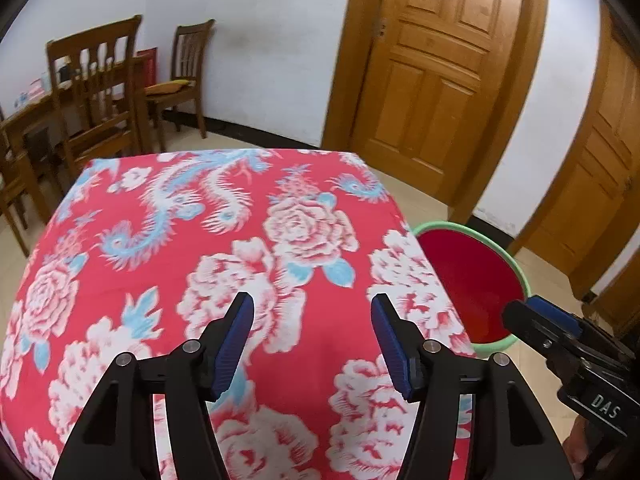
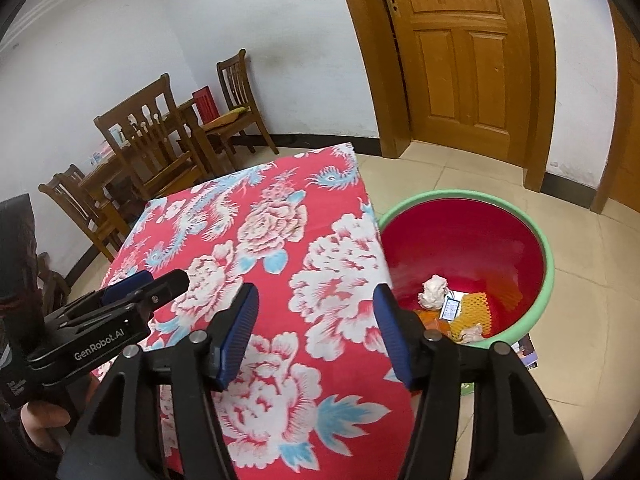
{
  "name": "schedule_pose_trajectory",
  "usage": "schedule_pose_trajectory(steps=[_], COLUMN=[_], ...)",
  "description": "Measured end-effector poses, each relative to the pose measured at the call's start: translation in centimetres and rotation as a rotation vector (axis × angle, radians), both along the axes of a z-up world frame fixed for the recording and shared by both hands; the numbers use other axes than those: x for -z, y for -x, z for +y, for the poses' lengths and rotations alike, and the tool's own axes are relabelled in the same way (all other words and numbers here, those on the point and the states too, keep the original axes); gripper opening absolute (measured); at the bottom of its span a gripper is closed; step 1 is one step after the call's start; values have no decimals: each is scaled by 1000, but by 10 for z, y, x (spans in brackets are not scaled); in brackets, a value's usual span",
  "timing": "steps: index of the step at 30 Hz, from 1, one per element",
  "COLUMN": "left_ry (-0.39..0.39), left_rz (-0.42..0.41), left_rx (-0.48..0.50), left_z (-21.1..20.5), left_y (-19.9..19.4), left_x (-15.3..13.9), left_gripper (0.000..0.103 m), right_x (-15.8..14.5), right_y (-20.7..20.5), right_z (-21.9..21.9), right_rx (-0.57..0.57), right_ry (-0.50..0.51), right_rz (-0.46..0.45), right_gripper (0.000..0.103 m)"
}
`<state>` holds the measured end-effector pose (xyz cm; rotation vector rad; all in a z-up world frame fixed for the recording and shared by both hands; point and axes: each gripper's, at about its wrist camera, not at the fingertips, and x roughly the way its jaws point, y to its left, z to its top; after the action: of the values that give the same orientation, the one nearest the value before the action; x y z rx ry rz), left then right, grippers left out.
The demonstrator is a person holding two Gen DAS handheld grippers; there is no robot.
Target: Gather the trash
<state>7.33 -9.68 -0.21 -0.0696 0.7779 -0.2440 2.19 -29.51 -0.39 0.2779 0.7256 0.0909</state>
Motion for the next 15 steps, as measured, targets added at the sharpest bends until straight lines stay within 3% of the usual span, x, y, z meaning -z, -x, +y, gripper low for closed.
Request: schedule_pose_trajectory(steps=[2,10,15], left_ry=[-2,-8,-4], left_rz=[-2,-21,-30], left_rx=[-20,-66,-77], left_z=[6,24,31], left_y=[2,14,19], left_x=[-2,-9,-12], left_gripper=[68,69,69], right_x=[-1,-2,-5], right_y=[2,8,13], right_z=[5,17,30], right_rx=[-5,-11,-17], right_ry=[3,6,20], right_rz=[0,1,-12], right_gripper=[61,62,68])
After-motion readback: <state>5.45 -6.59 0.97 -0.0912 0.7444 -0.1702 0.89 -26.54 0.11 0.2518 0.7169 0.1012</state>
